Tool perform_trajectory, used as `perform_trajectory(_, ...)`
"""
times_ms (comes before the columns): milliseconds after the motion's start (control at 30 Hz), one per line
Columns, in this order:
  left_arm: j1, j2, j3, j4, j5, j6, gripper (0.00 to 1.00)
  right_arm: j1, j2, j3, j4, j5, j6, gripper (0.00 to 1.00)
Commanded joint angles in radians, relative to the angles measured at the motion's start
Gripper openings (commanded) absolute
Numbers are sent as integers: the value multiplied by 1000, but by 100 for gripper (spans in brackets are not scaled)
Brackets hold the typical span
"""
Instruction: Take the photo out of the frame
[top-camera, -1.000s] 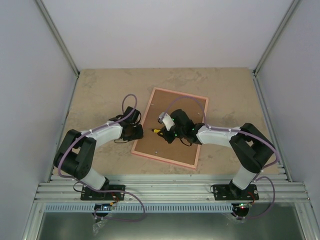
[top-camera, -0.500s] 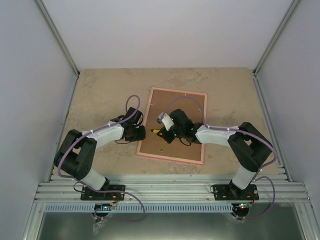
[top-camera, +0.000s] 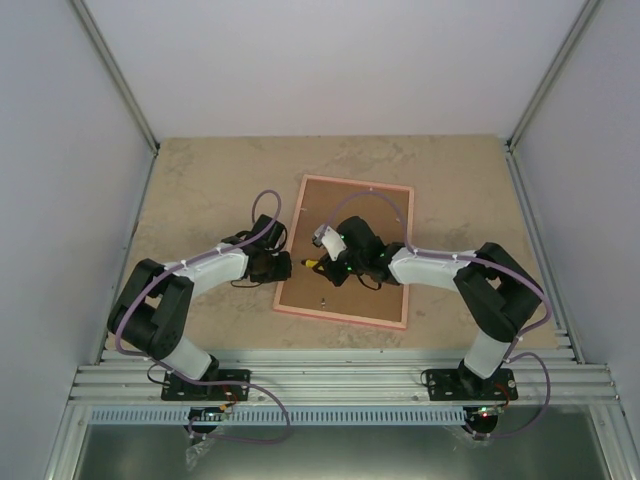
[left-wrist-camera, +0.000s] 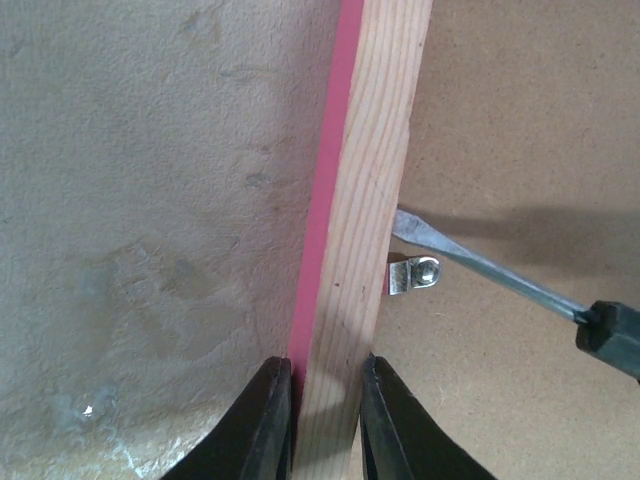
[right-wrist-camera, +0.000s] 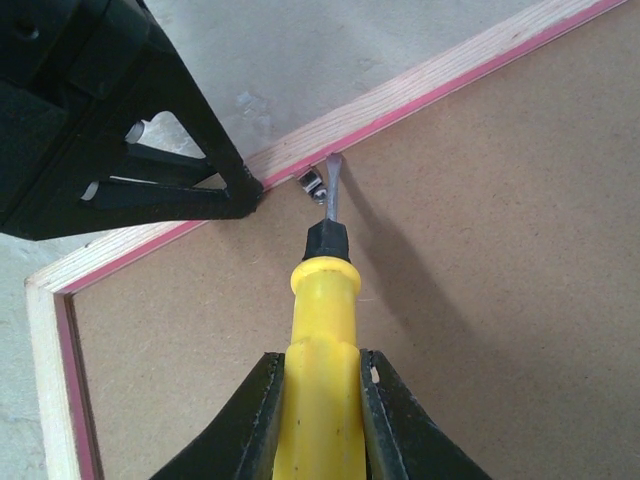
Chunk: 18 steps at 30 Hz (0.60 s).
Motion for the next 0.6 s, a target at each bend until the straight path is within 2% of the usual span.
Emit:
perform_trajectory(0, 2, -9, 7, -32, -49, -39, 16, 4, 1, 31, -73, -35, -30, 0)
perform_trajectory(567, 1, -8, 8, -36, -72, -48, 15, 6, -12, 61, -170, -72, -66, 0)
